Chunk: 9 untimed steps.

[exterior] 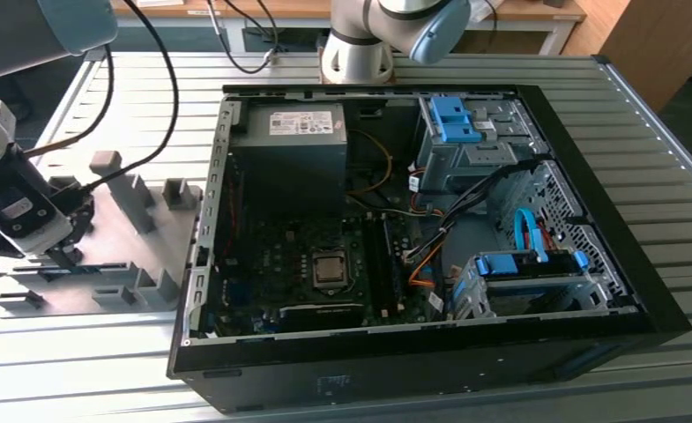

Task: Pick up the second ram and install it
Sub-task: 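Pick up the second ram and move it above second insertion slot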

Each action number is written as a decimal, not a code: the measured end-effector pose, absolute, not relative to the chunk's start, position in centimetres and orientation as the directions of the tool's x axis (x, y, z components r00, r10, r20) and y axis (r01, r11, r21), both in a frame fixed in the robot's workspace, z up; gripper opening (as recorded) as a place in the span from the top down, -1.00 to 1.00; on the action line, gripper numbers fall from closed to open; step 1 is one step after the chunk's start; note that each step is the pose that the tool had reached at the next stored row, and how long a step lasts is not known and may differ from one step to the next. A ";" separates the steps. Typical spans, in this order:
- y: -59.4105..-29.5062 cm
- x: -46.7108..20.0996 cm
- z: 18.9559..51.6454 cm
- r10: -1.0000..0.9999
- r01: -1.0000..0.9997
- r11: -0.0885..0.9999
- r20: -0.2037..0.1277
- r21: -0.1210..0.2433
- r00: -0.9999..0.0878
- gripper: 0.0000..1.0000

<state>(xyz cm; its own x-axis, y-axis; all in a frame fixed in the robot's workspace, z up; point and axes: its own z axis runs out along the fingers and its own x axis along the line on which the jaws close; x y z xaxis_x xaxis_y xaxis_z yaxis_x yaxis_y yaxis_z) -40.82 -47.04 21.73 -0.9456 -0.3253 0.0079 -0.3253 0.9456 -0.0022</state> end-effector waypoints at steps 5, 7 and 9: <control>-47.0 -40.8 21.7 -0.366 -0.366 0.930 0.008 -0.002 -0.930 0.80; -47.0 -40.8 21.7 -0.382 -0.382 0.924 0.008 -0.002 -0.924 0.80; -47.0 -40.8 21.7 -0.397 -0.397 0.918 0.008 -0.002 -0.918 0.80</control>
